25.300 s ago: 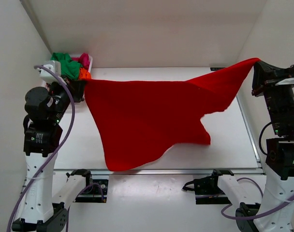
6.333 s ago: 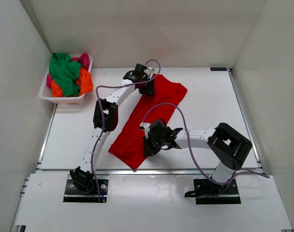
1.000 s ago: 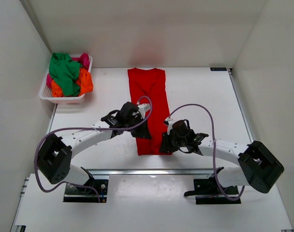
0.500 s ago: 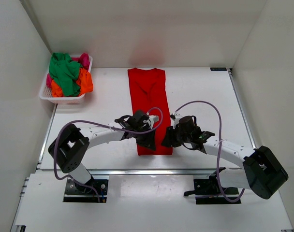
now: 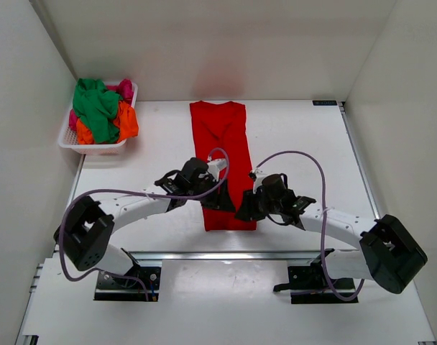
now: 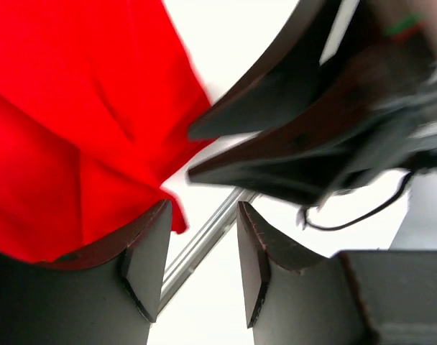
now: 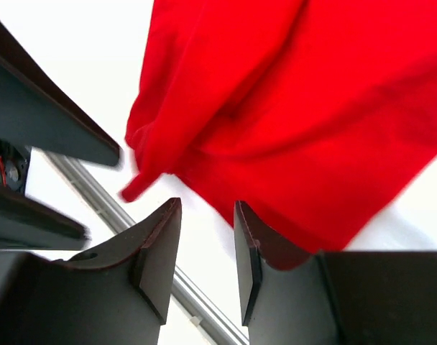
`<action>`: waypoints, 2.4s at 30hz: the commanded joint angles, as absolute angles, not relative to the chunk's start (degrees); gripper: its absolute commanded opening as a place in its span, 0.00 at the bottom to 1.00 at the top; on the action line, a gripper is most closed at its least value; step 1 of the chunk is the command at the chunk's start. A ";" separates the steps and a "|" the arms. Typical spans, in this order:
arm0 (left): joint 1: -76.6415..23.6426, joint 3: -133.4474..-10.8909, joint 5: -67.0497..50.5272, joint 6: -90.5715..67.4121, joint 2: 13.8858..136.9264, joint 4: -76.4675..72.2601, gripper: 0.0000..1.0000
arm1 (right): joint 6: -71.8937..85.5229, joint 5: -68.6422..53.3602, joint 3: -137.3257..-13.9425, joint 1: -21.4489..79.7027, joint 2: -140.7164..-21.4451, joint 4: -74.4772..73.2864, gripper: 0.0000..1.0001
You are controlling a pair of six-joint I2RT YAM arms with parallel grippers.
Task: Fold and stack the t-shirts
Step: Grab the bottom of the folded rectangular tshirt with both arms
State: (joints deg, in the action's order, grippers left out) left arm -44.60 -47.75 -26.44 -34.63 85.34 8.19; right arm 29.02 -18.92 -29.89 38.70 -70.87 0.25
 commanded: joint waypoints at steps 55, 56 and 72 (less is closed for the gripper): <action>-42.27 -27.95 -12.13 -38.76 72.16 4.92 0.48 | 30.32 -12.22 -44.65 47.91 -77.44 -10.54 0.00; -42.45 -28.38 -12.48 -38.32 72.94 4.75 0.48 | 30.32 -12.22 -44.82 47.55 -76.30 -11.16 0.00; -42.72 -29.88 -10.20 -38.05 77.26 4.04 0.37 | 29.27 -16.00 -33.66 41.13 -74.96 -14.94 0.00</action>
